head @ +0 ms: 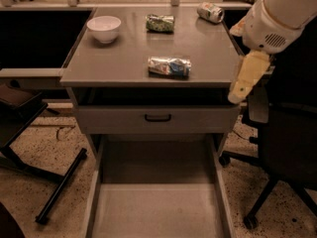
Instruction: Place redbull can into middle drawer
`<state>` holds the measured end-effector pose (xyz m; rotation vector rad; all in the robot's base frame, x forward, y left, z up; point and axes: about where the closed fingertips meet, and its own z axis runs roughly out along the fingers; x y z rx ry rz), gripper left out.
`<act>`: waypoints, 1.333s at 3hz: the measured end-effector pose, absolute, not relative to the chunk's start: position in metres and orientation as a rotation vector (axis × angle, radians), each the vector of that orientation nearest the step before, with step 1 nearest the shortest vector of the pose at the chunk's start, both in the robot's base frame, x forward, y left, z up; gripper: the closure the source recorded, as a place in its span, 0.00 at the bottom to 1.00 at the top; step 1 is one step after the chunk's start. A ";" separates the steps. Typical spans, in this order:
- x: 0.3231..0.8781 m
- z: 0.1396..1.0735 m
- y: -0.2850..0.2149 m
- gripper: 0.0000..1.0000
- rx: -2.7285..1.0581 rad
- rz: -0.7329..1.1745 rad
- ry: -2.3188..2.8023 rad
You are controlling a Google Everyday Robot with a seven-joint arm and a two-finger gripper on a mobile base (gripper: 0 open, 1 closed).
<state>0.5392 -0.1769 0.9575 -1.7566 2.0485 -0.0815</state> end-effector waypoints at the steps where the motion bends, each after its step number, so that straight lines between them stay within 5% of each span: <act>1: 0.589 0.951 -0.141 0.00 -1.716 -0.048 1.977; 4: 0.653 0.909 -0.098 0.00 -1.733 0.068 1.892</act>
Offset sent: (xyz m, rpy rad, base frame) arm 0.0391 0.0284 -0.0049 0.0532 -0.0369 0.0153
